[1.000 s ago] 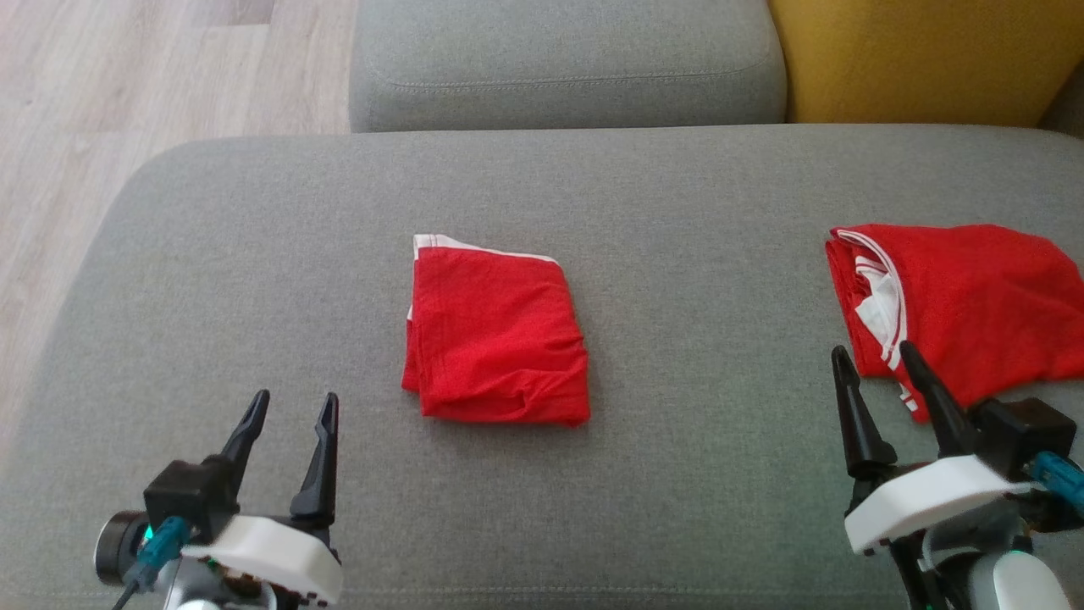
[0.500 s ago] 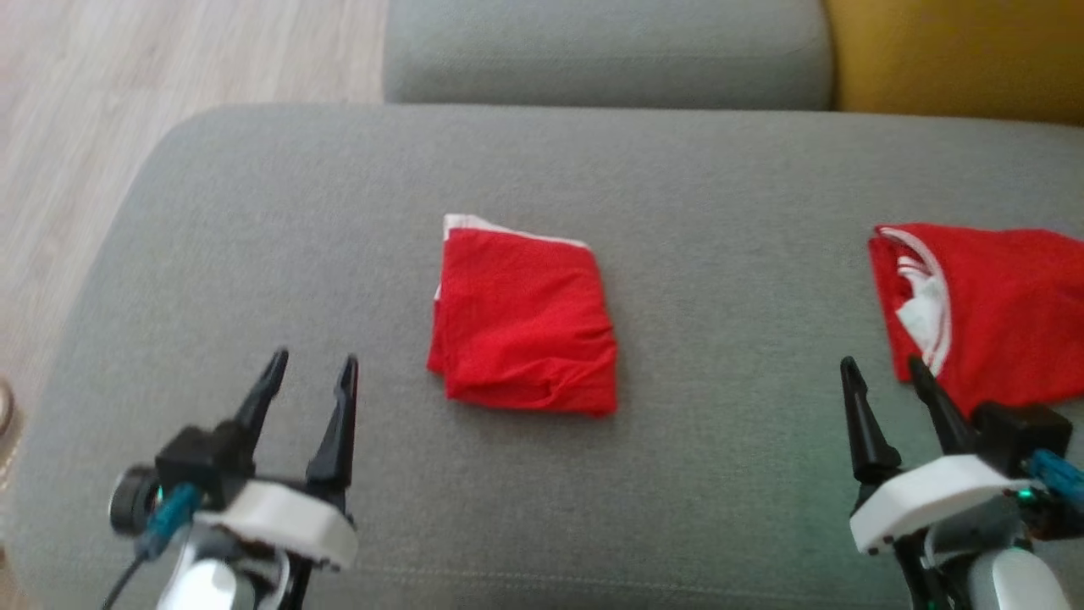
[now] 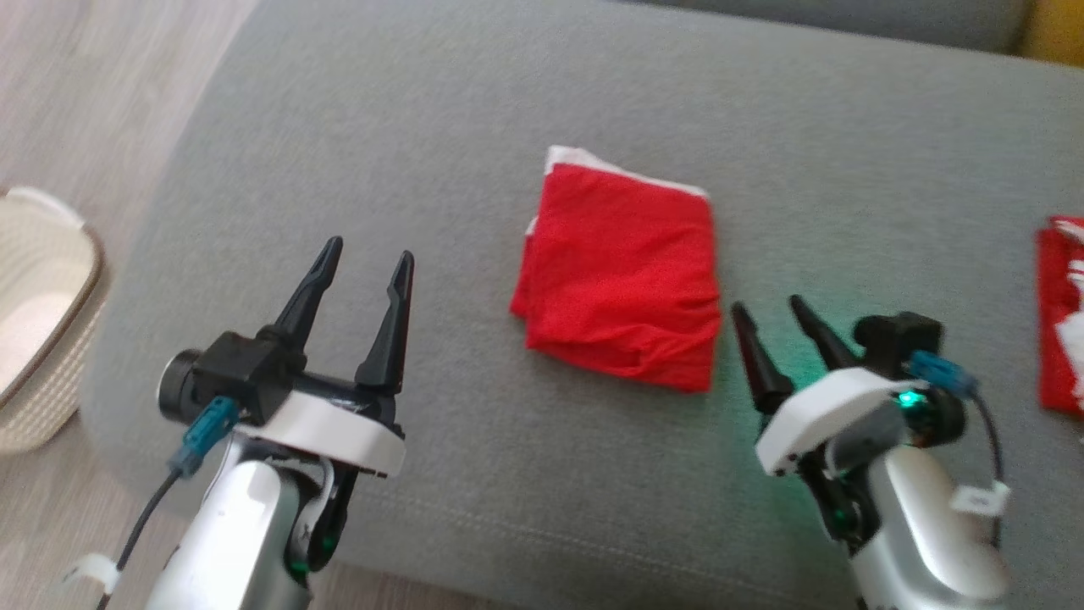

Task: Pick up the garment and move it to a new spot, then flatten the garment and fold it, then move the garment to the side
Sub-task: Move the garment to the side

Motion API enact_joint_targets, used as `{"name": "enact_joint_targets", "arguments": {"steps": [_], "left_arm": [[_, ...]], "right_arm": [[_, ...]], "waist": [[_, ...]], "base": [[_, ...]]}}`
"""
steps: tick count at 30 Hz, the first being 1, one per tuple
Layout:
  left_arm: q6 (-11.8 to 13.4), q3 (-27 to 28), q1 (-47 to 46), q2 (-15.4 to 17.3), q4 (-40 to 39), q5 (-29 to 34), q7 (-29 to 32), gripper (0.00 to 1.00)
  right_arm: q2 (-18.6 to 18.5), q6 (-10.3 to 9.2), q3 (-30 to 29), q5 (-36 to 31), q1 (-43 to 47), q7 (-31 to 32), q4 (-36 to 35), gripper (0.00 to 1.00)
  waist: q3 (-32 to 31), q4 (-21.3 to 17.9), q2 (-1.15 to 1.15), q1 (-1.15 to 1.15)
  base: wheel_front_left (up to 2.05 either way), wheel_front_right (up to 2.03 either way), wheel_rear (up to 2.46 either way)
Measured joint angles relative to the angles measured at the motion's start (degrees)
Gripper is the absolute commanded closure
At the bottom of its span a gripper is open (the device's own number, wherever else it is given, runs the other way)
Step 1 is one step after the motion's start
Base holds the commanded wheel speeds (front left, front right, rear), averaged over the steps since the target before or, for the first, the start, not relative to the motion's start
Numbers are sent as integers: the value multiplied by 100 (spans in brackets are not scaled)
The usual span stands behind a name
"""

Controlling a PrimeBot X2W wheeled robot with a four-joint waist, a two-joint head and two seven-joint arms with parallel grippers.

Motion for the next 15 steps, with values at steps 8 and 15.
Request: {"name": "enact_joint_targets", "arguments": {"steps": [8, 15], "left_arm": [[-62, 2, -140, -154, 227, 0, -81, 0], [-111, 87, -317, -186, 241, 8, -90, 0]], "right_arm": [[-30, 0, 675, 633, -865, 131, 1316, 0], [-70, 0, 1115, 860, -1524, 201, 1681, 100]], "waist": [[410, 309, 0, 0], [630, 128, 0, 1]], "base": [[0, 0, 0], [0, 0, 0]]}}
